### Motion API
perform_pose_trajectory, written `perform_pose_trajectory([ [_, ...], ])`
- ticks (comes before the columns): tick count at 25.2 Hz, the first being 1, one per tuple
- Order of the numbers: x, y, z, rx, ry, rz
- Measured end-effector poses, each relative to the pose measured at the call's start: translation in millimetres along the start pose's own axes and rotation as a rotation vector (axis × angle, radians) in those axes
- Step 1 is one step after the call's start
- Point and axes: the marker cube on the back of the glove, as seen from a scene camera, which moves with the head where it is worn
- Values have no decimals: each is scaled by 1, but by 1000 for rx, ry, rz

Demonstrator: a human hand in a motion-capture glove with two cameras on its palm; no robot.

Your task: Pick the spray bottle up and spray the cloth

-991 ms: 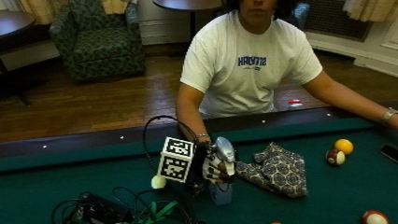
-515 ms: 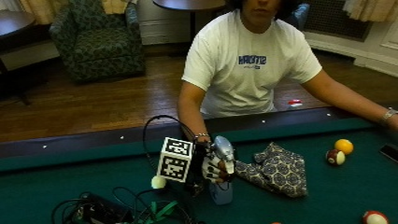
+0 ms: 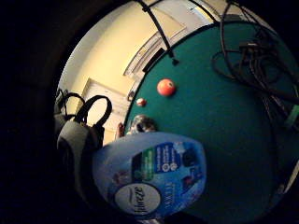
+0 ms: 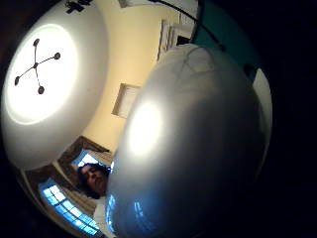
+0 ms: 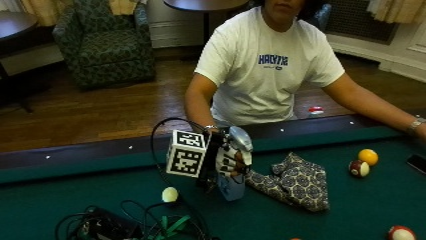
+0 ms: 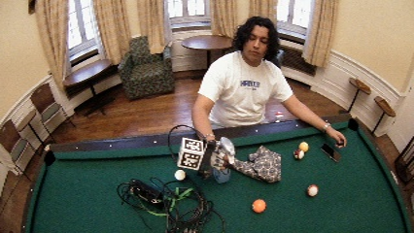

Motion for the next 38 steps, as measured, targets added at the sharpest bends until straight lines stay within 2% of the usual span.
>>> perform_pose_trajectory([
  [12,-98,-22,-50,-80,66,-62],
  [17,-128,-31,-56,-134,95,-44],
  [26,-121,-35,-8,-411,108,203],
  [38,-60,-2,73,-779,357,531],
])
